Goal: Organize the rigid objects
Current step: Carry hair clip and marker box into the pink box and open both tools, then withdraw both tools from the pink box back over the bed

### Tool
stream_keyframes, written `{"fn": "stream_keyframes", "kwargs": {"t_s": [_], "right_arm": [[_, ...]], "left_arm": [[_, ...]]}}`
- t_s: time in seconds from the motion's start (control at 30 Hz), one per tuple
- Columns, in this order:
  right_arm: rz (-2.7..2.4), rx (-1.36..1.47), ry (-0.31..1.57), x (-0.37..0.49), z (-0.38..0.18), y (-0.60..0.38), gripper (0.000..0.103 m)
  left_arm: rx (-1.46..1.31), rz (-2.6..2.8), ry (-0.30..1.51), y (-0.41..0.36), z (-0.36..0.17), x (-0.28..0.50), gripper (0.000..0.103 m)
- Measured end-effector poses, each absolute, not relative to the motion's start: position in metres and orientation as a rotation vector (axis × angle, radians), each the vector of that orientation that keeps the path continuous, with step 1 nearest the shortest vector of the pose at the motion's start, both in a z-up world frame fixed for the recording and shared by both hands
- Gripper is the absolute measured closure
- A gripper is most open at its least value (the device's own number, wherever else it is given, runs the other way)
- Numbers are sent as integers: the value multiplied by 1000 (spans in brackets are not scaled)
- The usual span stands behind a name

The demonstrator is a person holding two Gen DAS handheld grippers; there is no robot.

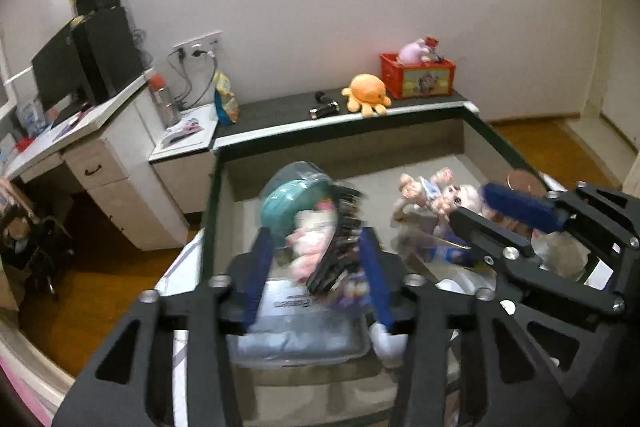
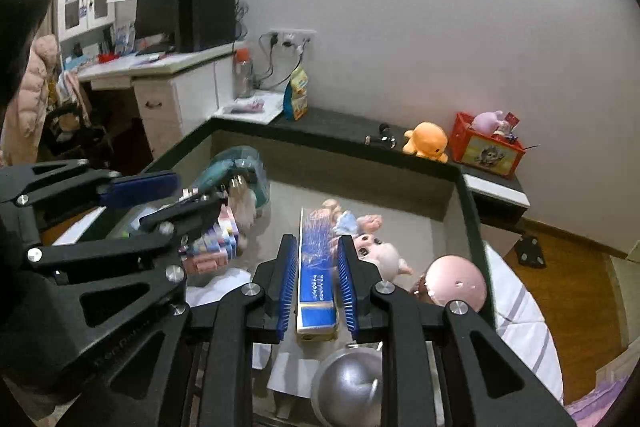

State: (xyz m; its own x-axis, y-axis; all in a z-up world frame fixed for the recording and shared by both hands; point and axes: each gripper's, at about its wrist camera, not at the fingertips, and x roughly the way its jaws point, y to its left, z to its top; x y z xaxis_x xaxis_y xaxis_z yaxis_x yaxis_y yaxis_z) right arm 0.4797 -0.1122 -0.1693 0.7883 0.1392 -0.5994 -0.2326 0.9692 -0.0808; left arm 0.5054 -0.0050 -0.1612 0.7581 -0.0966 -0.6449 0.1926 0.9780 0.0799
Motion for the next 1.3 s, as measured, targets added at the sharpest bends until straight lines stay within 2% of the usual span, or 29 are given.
{"fn": "stream_keyframes", "kwargs": {"t_s": [0.07, 0.13, 0.17, 0.23, 0.37, 0.53, 0.83, 1.0, 1.03, 1.07, 1.1, 1.3], "right_arm": [[168, -138, 612, 474, -161, -116, 49], [143, -108, 587, 468, -151, -122, 34], [140, -89, 575, 462, -144, -126, 27], [141, -55, 546, 449, -130, -131, 21], [158, -47, 478, 408, -98, -130, 19], [170, -54, 399, 348, -70, -125, 15], [94, -85, 231, 231, -49, -111, 15], [40, -87, 162, 178, -44, -105, 14], [35, -82, 161, 171, -43, -107, 11], [31, -75, 157, 164, -42, -107, 2], [28, -63, 147, 157, -41, -109, 0], [36, -37, 121, 130, -37, -110, 0]], "left_arm": [[117, -148, 663, 4, -150, 497, 43], [98, -140, 634, 11, -139, 486, 30], [85, -136, 616, 13, -131, 478, 27], [66, -135, 570, 18, -117, 460, 20], [63, -108, 459, 25, -87, 409, 14], [61, -52, 325, 37, -60, 339, 0], [62, -23, 149, 45, -45, 212, 0], [31, -56, 150, 49, -40, 177, 0], [32, -56, 145, 50, -39, 170, 0], [32, -53, 140, 50, -38, 166, 0], [39, -57, 141, 50, -37, 161, 0], [68, -25, 131, 45, -36, 142, 0]]}}
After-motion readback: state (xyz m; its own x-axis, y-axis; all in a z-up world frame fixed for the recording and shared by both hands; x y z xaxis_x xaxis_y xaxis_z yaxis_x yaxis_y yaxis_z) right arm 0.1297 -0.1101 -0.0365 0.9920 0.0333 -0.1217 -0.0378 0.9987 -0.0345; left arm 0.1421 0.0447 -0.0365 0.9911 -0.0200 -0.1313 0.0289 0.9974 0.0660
